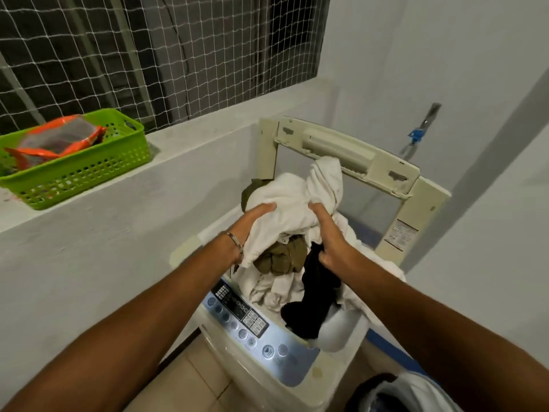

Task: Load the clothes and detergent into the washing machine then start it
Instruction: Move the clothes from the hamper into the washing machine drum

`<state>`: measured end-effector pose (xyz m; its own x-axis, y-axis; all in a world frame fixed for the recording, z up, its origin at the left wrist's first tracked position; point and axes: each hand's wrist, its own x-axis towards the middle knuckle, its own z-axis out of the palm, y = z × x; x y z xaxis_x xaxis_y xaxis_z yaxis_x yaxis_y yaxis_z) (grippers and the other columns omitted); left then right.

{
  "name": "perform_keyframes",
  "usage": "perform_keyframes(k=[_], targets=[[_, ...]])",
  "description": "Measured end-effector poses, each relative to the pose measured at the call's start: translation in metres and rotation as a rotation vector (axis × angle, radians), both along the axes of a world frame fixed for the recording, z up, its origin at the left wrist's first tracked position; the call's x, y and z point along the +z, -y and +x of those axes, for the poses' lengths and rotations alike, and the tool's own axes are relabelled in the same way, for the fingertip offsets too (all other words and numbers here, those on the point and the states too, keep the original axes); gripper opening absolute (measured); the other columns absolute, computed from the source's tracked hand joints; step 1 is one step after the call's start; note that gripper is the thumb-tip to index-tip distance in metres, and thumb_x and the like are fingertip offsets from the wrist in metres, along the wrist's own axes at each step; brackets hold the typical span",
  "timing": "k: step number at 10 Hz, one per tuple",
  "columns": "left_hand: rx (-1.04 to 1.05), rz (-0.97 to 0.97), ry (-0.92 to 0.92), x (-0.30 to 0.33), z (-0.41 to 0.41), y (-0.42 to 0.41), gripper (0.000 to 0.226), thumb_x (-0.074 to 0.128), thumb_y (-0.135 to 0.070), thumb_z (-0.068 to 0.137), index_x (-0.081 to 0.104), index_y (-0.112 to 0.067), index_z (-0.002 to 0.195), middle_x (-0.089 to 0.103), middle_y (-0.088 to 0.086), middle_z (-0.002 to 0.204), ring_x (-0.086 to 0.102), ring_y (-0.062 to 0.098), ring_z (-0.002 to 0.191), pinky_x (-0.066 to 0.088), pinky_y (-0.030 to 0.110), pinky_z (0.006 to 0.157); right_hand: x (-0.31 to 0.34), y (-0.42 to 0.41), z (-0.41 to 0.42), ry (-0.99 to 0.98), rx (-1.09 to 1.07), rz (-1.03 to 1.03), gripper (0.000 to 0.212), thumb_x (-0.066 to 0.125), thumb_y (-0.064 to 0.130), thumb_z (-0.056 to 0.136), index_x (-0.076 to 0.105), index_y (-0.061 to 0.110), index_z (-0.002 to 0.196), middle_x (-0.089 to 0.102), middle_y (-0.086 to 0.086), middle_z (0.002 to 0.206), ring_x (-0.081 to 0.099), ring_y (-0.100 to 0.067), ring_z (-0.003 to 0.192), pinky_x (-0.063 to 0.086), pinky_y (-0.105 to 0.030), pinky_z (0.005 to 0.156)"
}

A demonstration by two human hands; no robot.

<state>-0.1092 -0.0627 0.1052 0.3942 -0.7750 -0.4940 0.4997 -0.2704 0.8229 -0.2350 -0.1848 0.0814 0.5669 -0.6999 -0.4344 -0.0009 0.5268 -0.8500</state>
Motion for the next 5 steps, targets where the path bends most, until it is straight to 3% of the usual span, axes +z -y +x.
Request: perform_keyframes(k=[1,2,3,4,5], targets=[[0.078,0.032,-0.050,-0.037,0.003,0.003,0.049,0.074,-0.049,0.074,0.065,-0.018,0.111,0.069,0.005,0.099,0.066,0.024,0.089,0.054,0.036,0.081,-0.043,0.011,0.006,-0.069,-0.047,0.043,0.090,0.085,0.066,0.048,0.061,0.029,0.127,0.071,0.001,0.119,0.068,-0.022,0.106,0.053,-0.041,0.096],[0.076,0.110,-0.053,-0.067,0.007,0.012,0.080,0.073,-0.061,0.066,0.061,-0.010,0.125,0.069,0.008,0.110,0.062,0.025,0.096,0.047,0.032,0.082,-0.087,0.023,0.010,-0.081,-0.024,0.121,0.094,0.088,0.062,0.046,0.060,0.025,0.129,0.071,-0.003,0.116,0.069,-0.026,0.105,0.052,-0.044,0.096],[0.140,0.198,-0.091,-0.090,0.001,0.015,0.067,0.063,-0.056,0.079,0.057,-0.007,0.125,0.063,0.006,0.113,0.059,0.023,0.082,0.044,0.029,0.083,-0.087,0.011,0.007,-0.155,0.024,0.085,0.080,0.081,0.060,0.059,0.062,0.021,0.126,0.070,-0.008,0.117,0.067,-0.027,0.107,0.051,-0.045,0.097],[0.193,0.294,-0.162,-0.142,0.007,0.020,0.101,0.078,-0.070,0.050,0.056,-0.012,0.130,0.059,0.006,0.124,0.061,0.027,0.101,0.041,0.035,0.102,-0.112,0.015,0.006,-0.270,0.042,0.085,0.066,0.073,0.055,0.070,0.061,0.017,0.122,0.067,-0.008,0.117,0.064,-0.029,0.107,0.051,-0.042,0.095],[0.240,0.315,-0.199,-0.164,-0.005,0.017,0.073,0.079,-0.049,0.066,0.058,-0.011,0.125,0.063,0.010,0.115,0.061,0.030,0.104,0.050,0.044,0.096,-0.144,0.022,0.005,-0.438,0.131,0.110,0.094,0.073,0.065,0.055,0.054,0.014,0.131,0.062,-0.012,0.126,0.062,-0.032,0.110,0.052,-0.046,0.092]])
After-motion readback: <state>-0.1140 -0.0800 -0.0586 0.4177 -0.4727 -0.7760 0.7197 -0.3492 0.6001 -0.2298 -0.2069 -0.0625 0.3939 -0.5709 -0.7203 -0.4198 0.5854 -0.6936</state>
